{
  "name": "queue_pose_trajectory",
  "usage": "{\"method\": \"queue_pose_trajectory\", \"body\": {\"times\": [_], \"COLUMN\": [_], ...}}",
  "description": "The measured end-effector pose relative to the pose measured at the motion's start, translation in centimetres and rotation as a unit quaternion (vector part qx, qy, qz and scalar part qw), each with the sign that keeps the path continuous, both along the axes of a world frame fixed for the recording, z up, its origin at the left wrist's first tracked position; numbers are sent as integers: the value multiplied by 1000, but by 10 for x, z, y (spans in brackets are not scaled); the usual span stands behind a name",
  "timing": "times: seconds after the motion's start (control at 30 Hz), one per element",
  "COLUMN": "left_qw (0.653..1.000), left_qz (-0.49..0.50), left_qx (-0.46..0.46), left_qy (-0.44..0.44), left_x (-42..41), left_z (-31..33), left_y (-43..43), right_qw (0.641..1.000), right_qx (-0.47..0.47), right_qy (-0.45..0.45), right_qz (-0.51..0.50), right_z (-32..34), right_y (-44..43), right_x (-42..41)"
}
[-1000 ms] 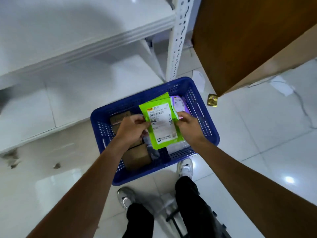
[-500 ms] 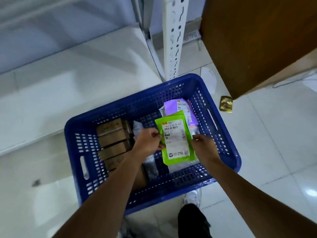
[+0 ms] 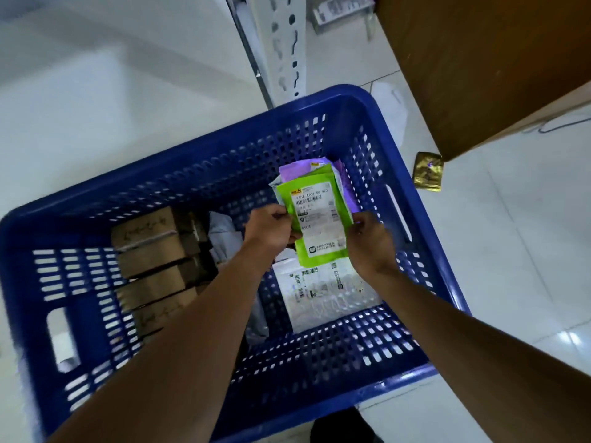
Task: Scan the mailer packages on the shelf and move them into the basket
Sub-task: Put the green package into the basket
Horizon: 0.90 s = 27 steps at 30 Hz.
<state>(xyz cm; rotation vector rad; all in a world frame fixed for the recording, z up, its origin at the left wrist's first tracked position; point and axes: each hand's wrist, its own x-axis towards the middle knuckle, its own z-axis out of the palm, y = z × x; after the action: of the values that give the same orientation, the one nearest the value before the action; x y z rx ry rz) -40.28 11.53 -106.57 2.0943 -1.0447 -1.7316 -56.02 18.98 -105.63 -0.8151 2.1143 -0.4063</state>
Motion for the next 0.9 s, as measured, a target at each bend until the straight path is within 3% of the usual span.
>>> {"method": "queue_pose_trajectory", "body": {"times": [0.13, 0.33, 0.43, 0.5, 0.6, 0.7, 0.9], "left_qw": [1000, 998, 991, 947, 860, 784, 724], "left_qz": [18, 6, -106, -222, -389, -524, -565], "left_qx": [2, 60, -16, -130, -252, -237, -258], "left_qy": [19, 31, -80, -194, -211, -234, -300], "left_x": [-13, -15, -15, -16, -13, -12, -20], "left_z": [-23, -50, -38, -22, -24, -48, -78], "left_y": [-22, -34, -29, -19, -9, -13, -10], "right_qw": [998, 993, 986, 970, 917, 877, 814], "right_qx": [-29, 24, 9, -36, -58, -44, -70], "right_qy": [34, 28, 52, 77, 117, 146, 238], "right_qz": [39, 115, 156, 229, 377, 456, 525], "right_z": [-23, -45, -40, -34, -37, -49, -78], "right_y": [-21, -36, -36, -35, -40, -46, -52], "right_x": [-5, -8, -6, -5, -5, -6, -5]}}
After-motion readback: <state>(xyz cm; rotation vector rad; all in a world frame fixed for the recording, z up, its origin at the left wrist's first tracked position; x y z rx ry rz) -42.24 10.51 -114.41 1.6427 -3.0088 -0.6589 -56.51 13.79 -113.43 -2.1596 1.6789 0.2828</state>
